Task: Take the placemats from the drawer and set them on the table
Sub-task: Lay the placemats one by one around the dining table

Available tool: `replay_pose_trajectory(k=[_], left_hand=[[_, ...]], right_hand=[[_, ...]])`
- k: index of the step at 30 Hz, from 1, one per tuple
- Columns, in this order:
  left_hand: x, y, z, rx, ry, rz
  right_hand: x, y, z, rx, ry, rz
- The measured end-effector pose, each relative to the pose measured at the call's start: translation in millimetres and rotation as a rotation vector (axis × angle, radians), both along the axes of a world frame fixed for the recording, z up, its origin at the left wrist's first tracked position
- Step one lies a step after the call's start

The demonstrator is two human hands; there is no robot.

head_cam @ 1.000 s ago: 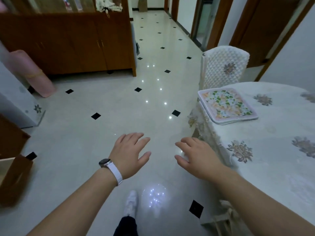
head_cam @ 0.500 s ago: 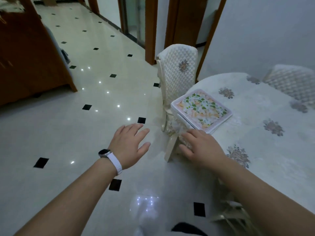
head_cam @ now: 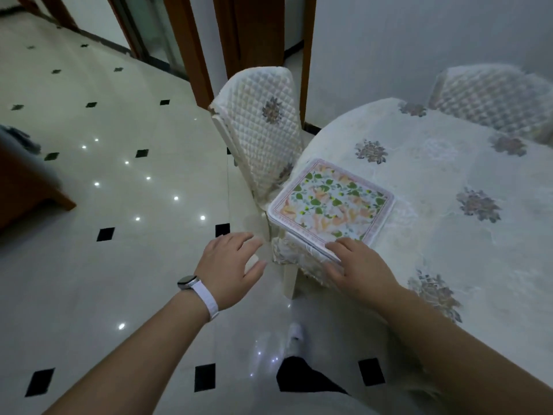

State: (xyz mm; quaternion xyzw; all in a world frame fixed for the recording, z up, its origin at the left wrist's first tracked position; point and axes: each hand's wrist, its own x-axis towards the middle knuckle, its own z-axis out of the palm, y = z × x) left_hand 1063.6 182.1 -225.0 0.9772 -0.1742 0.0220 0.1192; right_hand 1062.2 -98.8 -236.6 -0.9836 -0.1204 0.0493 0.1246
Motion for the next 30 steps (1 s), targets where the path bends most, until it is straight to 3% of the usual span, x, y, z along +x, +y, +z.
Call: replay_pose_trajectory(k=[7, 13, 19, 23, 26, 30], left_hand=[[112, -1, -6, 0.104, 0.077, -0.08], [175, -16, -20, 0.065, 0.172, -0.174], [242, -26, -59, -0.062, 0.331, -0.234], [280, -32, -77, -0.057, 0.506, -0.286], [312, -40, -88, -0.034, 0.504, -0.388], [335, -57, -93, -0.062, 0.638, -0.408]], right_hand=[[88, -16, -18, 0.012, 0.044, -0.036], [125, -19, -18, 0.062, 0.132, -0.165], [141, -20, -38, 0.095, 0.277, -0.414], [139, -16, -44, 0.121, 0.399, -0.669], [133, -12, -50, 0.172, 0.446, -0.872], [126, -9, -59, 0.294, 0.464, -1.131]])
